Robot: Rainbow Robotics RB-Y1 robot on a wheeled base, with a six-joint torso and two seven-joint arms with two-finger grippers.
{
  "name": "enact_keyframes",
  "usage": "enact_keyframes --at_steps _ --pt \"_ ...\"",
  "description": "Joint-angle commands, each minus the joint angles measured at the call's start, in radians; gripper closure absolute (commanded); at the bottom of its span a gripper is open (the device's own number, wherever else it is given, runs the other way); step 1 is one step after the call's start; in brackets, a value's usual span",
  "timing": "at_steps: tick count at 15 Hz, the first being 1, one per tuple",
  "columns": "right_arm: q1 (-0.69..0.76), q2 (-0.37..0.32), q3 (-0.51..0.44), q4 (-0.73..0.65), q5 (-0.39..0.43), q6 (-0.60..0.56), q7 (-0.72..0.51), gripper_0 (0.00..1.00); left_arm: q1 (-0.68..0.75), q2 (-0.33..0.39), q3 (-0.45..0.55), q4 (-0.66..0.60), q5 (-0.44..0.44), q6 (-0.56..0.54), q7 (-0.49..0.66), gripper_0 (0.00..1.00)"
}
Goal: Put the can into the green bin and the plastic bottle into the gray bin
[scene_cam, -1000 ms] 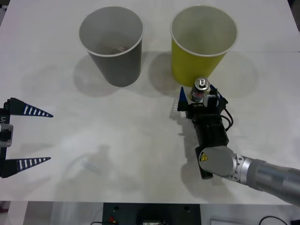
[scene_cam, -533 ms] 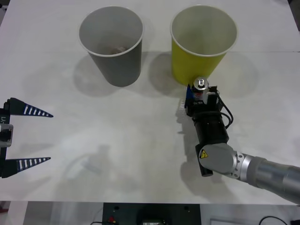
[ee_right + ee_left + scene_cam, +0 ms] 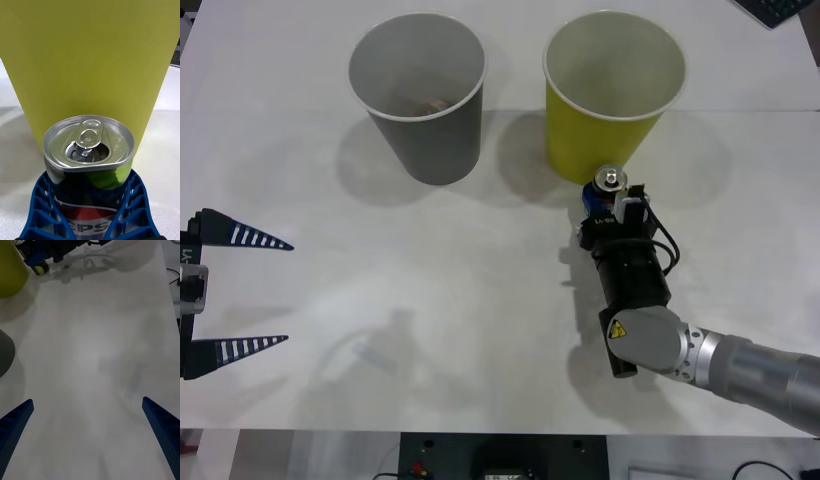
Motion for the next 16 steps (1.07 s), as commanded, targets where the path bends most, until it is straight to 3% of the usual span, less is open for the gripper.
enact_keyframes --at_steps 1,5,8,11,14,16 --pt "0.003 -0.034 -0.001 -0.026 0.043 -0.040 0.007 1.00 0.000 0.000 0.000 0.000 0.000 0.000 0.000 0.00" --pt "0.049 -0.145 -0.057 -0.164 0.137 -0.169 0.027 1.00 0.000 0.000 0.000 0.000 0.000 0.000 0.000 0.00" --pt "0.105 -0.266 -0.120 -0.312 0.220 -0.315 0.045 1.00 0.000 0.000 0.000 0.000 0.000 0.000 0.000 0.00" --pt "0.172 -0.366 -0.255 -0.427 0.340 -0.546 0.062 1.00 0.000 0.000 0.000 0.000 0.000 0.000 0.000 0.00" --pt "0.237 -0.415 -0.428 -0.525 0.424 -0.825 0.068 1.00 0.000 0.000 0.000 0.000 0.000 0.000 0.000 0.00" --pt "0.273 -0.423 -0.543 -0.577 0.438 -1.002 0.070 1.00 0.000 0.000 0.000 0.000 0.000 0.000 0.000 0.00"
